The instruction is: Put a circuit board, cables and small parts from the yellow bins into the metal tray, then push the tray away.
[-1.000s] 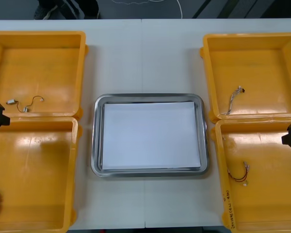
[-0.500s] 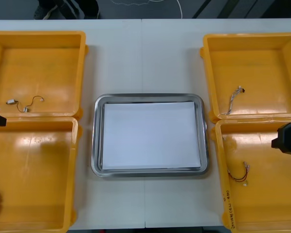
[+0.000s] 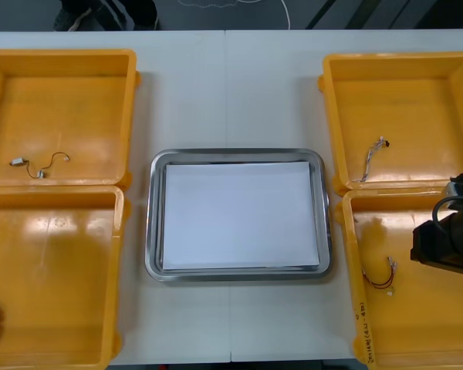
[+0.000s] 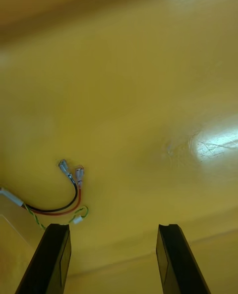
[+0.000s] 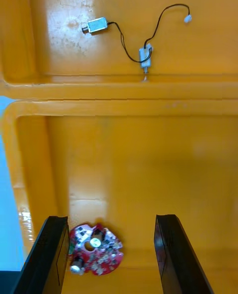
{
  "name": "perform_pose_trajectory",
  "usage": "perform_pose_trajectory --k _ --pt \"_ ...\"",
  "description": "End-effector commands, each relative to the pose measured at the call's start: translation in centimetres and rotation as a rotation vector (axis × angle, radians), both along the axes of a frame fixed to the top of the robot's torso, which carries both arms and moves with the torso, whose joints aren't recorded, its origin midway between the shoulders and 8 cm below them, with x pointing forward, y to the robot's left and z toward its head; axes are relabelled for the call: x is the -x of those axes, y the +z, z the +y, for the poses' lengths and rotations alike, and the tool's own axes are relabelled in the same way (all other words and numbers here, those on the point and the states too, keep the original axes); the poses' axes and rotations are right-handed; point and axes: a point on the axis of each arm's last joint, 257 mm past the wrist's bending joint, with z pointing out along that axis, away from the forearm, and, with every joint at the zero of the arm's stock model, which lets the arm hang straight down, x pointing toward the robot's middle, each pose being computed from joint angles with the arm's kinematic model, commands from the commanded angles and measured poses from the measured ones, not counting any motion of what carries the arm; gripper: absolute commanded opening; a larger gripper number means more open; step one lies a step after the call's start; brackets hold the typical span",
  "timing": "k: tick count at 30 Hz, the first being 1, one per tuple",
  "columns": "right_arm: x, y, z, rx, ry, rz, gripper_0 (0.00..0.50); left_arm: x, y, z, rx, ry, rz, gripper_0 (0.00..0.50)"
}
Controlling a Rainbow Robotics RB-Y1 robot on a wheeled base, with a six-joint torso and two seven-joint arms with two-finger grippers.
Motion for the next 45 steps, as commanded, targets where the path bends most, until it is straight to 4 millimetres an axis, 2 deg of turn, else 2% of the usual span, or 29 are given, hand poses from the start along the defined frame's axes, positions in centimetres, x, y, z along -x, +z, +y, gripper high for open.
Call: perform_pose_trajectory --k 1,8,16,25,39,45 --pt "-0.1 -0.9 -0.3 0.024 -0.064 -0.017 0.500 2.2 0.4 3.4 -0.135 -0.119 0.039 0.500" --pt "-1.1 -2.0 0.1 0.017 -0.072 -0.079 0.500 3.9 -1.1 4.5 -0.169 -0.187 0.096 0.500" --pt "-1.2 -3.2 1.3 -0.040 -0.074 -0.114 0.500 4.8 -3.2 5.4 -0.149 -0.283 0.165 0.500" --pt "-1.1 -4.4 1.7 -0.062 -0.087 -0.149 0.500 5.6 -5.3 4.4 -0.133 -0.399 0.221 0.500" --pt "-1.3 -6.0 3.9 -0.076 -0.133 -0.179 0.500 9.6 -9.6 3.7 -0.106 -0.460 0.360 0.500" --pt "-0.9 -6.6 4.3 -0.078 -0.141 -0.169 0.500 9.6 -11.3 3.3 -0.107 -0.494 0.337 0.500"
